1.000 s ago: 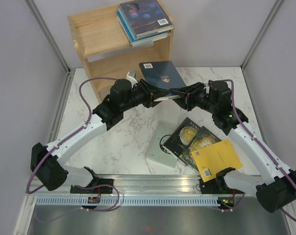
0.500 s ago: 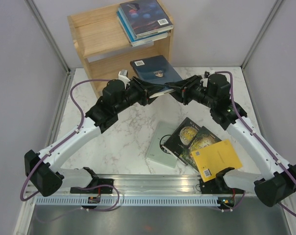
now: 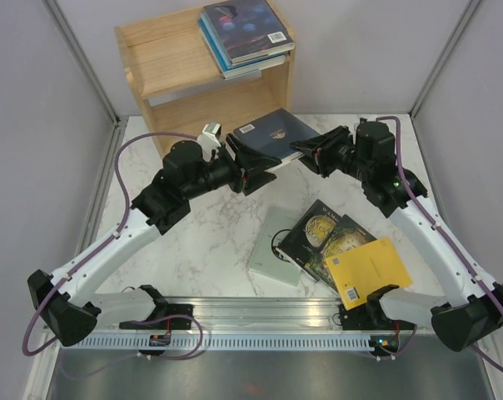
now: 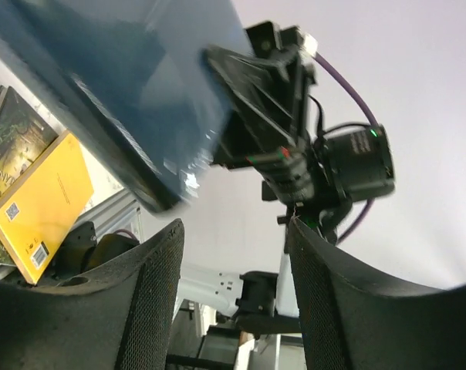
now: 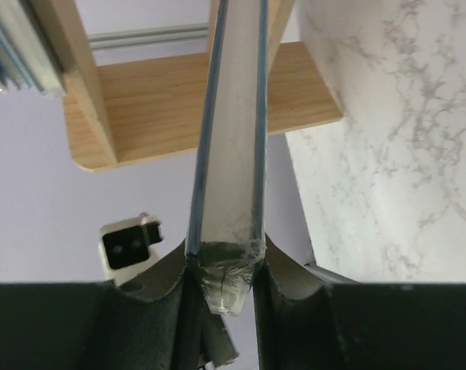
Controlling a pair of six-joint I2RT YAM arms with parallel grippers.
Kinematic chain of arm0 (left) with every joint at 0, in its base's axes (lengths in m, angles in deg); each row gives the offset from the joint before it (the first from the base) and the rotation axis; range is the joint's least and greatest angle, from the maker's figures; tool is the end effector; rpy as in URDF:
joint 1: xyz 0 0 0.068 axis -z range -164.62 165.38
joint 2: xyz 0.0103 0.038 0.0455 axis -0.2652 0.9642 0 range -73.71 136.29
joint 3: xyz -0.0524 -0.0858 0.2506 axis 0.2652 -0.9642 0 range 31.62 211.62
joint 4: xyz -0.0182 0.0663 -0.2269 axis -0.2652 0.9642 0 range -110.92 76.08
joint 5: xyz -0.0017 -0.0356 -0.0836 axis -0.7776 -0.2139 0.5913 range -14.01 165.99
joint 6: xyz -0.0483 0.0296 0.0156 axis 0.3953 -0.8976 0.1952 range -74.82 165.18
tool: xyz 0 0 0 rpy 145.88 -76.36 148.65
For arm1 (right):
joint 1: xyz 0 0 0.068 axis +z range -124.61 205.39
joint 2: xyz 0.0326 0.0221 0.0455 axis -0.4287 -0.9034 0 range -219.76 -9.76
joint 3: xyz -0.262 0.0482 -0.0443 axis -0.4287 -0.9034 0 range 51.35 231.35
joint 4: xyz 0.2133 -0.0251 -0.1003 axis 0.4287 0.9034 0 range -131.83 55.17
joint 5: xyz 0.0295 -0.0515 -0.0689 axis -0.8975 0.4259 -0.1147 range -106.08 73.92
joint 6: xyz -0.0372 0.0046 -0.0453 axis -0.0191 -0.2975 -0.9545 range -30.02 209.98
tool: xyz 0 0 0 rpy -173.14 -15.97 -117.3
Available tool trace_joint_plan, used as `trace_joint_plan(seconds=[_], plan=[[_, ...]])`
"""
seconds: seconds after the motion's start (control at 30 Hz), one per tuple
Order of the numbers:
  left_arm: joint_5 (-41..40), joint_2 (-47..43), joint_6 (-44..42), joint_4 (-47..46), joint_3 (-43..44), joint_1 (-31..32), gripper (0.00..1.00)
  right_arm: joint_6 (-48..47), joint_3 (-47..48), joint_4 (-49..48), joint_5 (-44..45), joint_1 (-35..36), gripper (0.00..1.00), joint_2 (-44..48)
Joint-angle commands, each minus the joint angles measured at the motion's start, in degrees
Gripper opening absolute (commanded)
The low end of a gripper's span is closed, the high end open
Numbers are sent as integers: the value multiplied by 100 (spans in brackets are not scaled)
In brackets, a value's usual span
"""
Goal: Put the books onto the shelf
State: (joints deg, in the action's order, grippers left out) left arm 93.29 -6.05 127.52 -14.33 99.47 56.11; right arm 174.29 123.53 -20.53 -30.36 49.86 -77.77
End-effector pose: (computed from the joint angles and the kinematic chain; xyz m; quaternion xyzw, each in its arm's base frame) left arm 0.1836 -0.1749 0.4030 -0.1681 0.7245 -0.6327 0.2155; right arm 0.2197 0.1116 0.3974 0.3341 0.7287 0.5374 0.2619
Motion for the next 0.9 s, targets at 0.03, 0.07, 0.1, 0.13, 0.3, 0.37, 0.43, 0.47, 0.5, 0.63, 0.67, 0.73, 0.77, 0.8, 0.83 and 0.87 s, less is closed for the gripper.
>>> trace_joint_plan(seconds=[0.03,0.07,0.1,0.13,0.3,0.37,0.43,0.47,0.5,0.63,0.67,0.73,0.77,0.8,0.83,0.87], plan=[[125,-490,-596,87,-70,5,61,-582,419,-100,294,-30,0,191],[116,-621,-632,158,-114,-4,61,-635,454,22,303,-30,0,209],[81,-683,-658,219,-158,-12,62,-679,472,93,329,-30,0,252],[72,-762,-702,350,-246,-47,62,-758,490,163,330,-30,0,279],[-68,-1281,-1088,1044,-317,-293,76,-1179,998,761,269,-39,0,411],[-148,-1456,-1299,1483,-334,-390,83,-1556,1516,945,-55,-39,0,350],[-183,-1702,-1440,1687,-404,-583,91,-1724,2033,938,-642,-30,0,227],[-183,-1782,-1475,1844,-439,-653,94,-1769,2167,868,-820,-39,0,209],[-183,-1913,-1511,1907,-509,-767,99,-1752,2290,832,-926,-39,0,200],[-166,-2020,-1713,2171,-554,-935,100,-1576,3255,683,-1138,-39,0,51],[-174,-2020,-1731,2197,-554,-944,100,-1532,3450,639,-1182,-39,0,-132],[-122,-1950,-1731,2224,-554,-953,100,-1366,4054,568,-1191,-39,0,-326],[-87,-1923,-1722,2224,-554,-953,100,-1304,4241,490,-1226,-47,0,-562],[-60,-1906,-1731,2215,-537,-962,100,-1155,4608,367,-1243,-39,0,-686],[-43,-1845,-1731,2224,-519,-962,100,-1110,4803,218,-1244,-47,0,-818],[-8,-1835,-1739,2215,-493,-962,100,-1067,4988,173,-1217,-47,0,-1098]])
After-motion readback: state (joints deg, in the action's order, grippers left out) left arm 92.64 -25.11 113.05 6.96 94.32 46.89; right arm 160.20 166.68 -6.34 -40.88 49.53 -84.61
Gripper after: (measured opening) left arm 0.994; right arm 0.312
